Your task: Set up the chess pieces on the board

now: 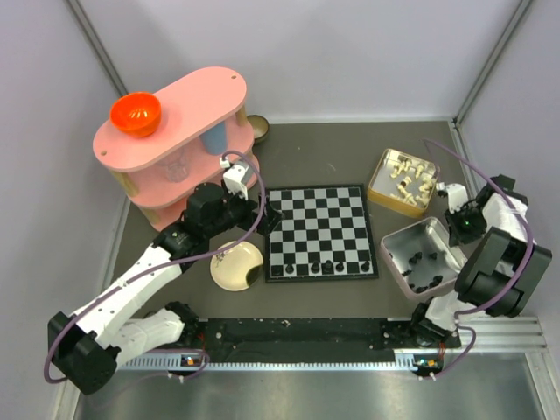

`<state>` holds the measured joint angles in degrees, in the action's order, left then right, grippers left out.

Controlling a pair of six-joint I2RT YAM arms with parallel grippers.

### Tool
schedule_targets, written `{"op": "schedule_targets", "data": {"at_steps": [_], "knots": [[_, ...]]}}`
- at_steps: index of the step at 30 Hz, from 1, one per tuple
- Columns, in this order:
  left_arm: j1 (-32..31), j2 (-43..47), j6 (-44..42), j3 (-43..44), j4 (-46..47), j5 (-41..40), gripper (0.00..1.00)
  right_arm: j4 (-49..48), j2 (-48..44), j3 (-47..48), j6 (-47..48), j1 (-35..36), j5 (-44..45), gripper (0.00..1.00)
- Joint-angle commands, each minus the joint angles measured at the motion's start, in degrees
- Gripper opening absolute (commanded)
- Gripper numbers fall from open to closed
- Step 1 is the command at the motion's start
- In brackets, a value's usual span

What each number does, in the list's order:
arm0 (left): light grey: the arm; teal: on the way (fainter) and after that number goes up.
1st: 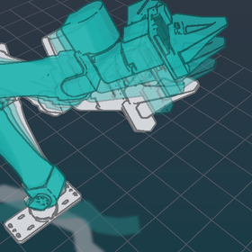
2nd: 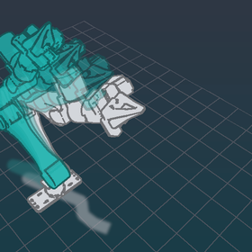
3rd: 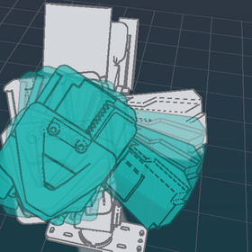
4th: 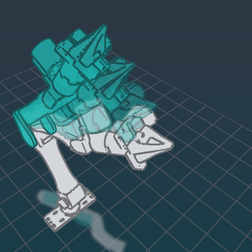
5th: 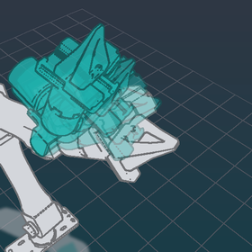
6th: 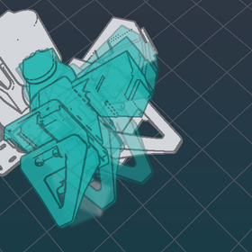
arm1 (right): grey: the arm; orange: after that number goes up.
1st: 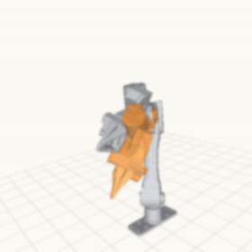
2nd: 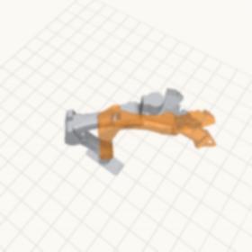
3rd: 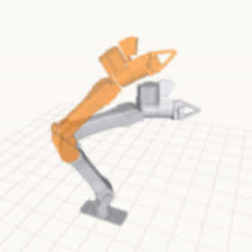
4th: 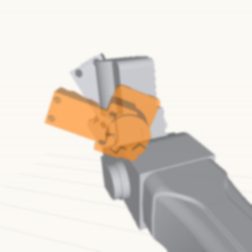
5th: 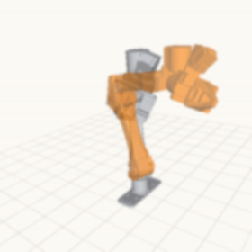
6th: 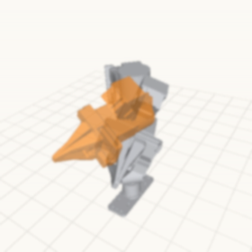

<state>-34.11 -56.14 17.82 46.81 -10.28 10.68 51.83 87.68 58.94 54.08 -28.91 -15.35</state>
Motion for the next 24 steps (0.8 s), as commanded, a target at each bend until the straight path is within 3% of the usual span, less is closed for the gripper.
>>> {"op": "schedule_targets", "data": {"at_steps": [1,14,19,21,22,24], "knots": [[0.27,-0.81,0.28,0.48,3.95,0.57,0.99,-2.51,-6.55,-2.50,-10.03,-2.99,1.54,0.00],[0.36,-2.04,-1.12,1.45,3.87,1.63,0.99,-4.55,-5.50,-3.74,-37.27,-9.24,9.11,0.00],[0.27,-1.96,-1.39,1.36,3.69,1.54,0.99,-5.52,-4.89,-4.27,-41.69,-9.85,9.30,0.00],[0.27,-2.13,-1.65,1.53,3.43,1.45,0.99,-4.73,-4.54,-3.57,-41.08,-9.85,8.07,0.18],[0.36,-2.22,-1.83,1.62,3.25,1.36,0.99,-4.38,-4.80,-3.39,-39.95,-9.85,7.71,0.32],[0.36,-2.48,-2.35,2.15,2.99,1.19,0.99,-4.37,-5.58,-3.13,-38.71,-9.85,6.92,0.43]]}}
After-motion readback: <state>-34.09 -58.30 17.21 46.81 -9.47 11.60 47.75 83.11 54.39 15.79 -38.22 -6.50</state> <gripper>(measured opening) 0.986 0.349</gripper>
